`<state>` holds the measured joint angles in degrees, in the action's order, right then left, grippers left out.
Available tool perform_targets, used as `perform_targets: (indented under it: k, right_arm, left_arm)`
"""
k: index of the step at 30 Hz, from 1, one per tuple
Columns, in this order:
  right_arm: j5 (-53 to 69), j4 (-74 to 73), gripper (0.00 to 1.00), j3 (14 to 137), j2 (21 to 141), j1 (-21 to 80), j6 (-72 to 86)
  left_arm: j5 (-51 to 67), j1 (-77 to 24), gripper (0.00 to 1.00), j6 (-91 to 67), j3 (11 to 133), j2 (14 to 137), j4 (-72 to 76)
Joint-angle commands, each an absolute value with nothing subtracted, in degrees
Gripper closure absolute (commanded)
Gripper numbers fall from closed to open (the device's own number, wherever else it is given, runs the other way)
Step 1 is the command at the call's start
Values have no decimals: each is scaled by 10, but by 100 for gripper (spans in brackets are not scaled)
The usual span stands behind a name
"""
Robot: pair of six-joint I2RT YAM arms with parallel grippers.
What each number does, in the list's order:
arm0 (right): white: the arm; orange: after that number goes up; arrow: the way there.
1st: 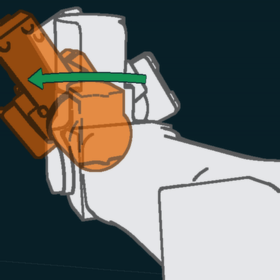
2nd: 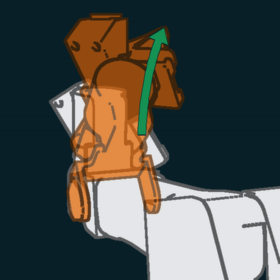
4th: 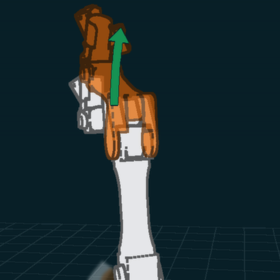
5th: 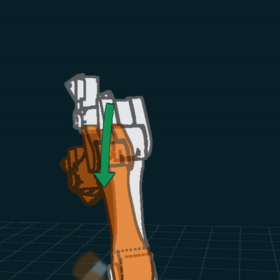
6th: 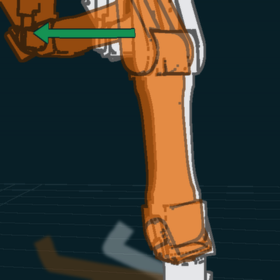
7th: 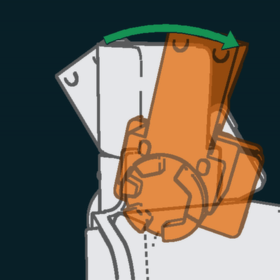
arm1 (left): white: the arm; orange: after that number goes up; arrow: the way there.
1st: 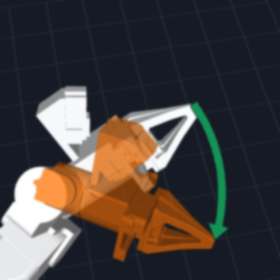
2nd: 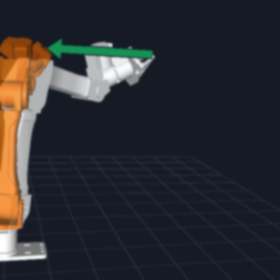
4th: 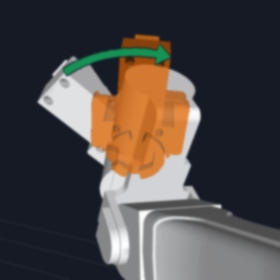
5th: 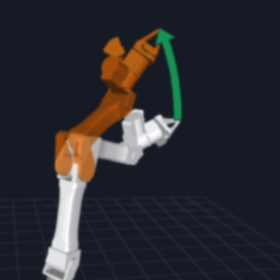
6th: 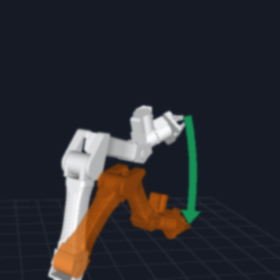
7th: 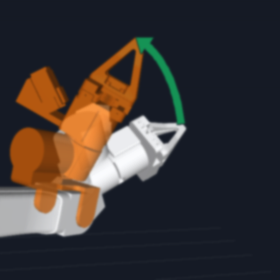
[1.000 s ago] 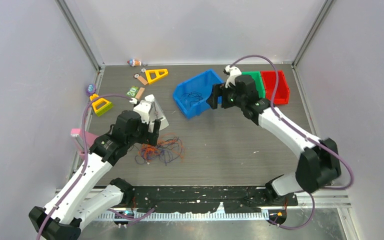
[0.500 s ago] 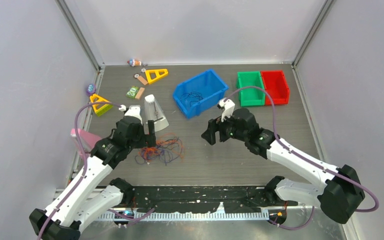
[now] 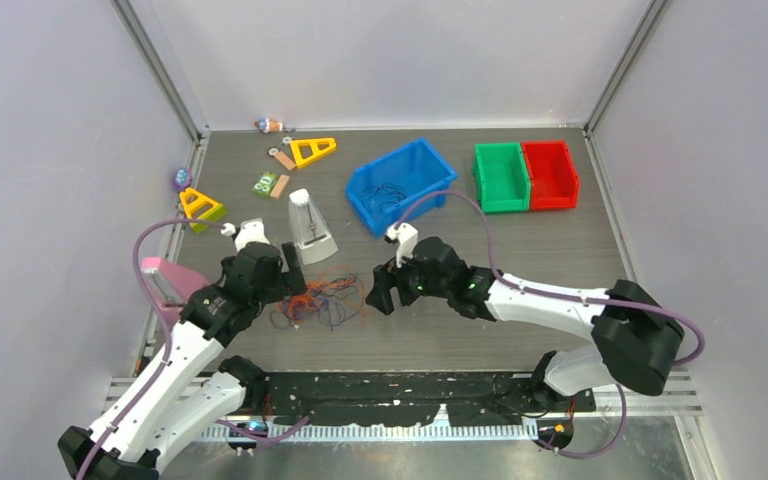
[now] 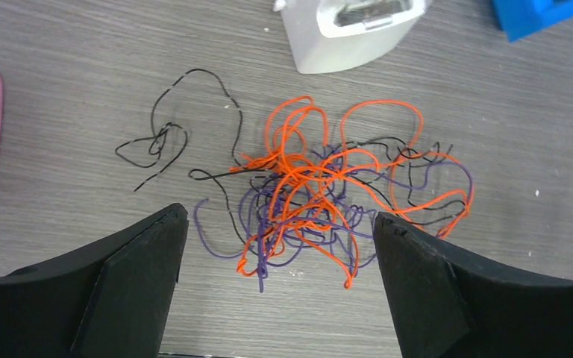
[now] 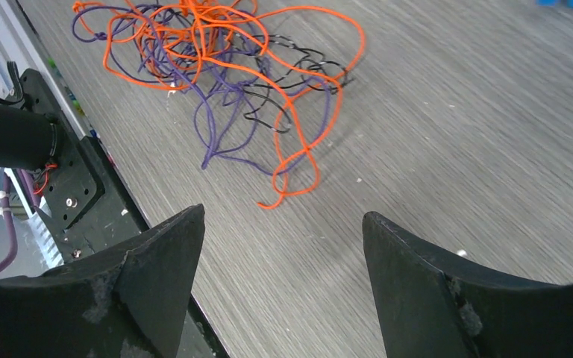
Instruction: Untangle the cables
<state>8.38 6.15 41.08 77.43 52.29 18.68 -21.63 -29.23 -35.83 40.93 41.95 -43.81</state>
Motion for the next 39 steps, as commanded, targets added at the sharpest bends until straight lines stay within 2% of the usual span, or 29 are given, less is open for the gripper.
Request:
perform_targets:
  k: [1, 7, 13, 16, 20, 22, 23, 24, 25, 27, 29, 39]
  right_arm:
    - [68, 143, 18, 460, 815, 554, 203]
    - [44, 142, 18, 522, 904, 592, 203]
    - [-47, 104, 18, 567, 960, 595, 205]
    - [-70, 95, 22, 577, 975, 595, 200]
    - [-71, 88, 30, 581, 997, 595, 196]
    - [-68, 88, 46, 578, 1003, 594, 195]
    - [-64, 89, 59, 576, 1001, 595, 195]
    - [-64, 90, 65, 569, 999, 595, 196]
    - [-63, 91, 76, 565, 993, 595, 197]
    - [-70, 91, 91, 552, 980, 595, 197]
    - [-79, 87, 94, 532, 963, 595, 196]
    - [-99, 60, 95, 467, 877, 594, 186]
  left_arm:
    - [-278, -281, 7, -405, 413, 417, -458]
    - [-258, -248, 10, -408, 413, 414, -453]
    - [-241, -244, 10, -412, 402, 417, -446]
    - [-235, -243, 10, -418, 395, 419, -442]
    - [-227, -243, 10, -425, 382, 427, -433]
    - [-219, -243, 10, -429, 375, 437, -427]
    - [-214, -242, 10, -433, 370, 442, -422]
    - [-207, -241, 10, -437, 364, 448, -416]
    - [-202, -241, 10, -439, 360, 453, -409]
    - [-190, -239, 11, -444, 349, 465, -388]
    - [-182, -238, 15, -445, 343, 480, -373]
    - [-183, -236, 41, -451, 332, 531, -323]
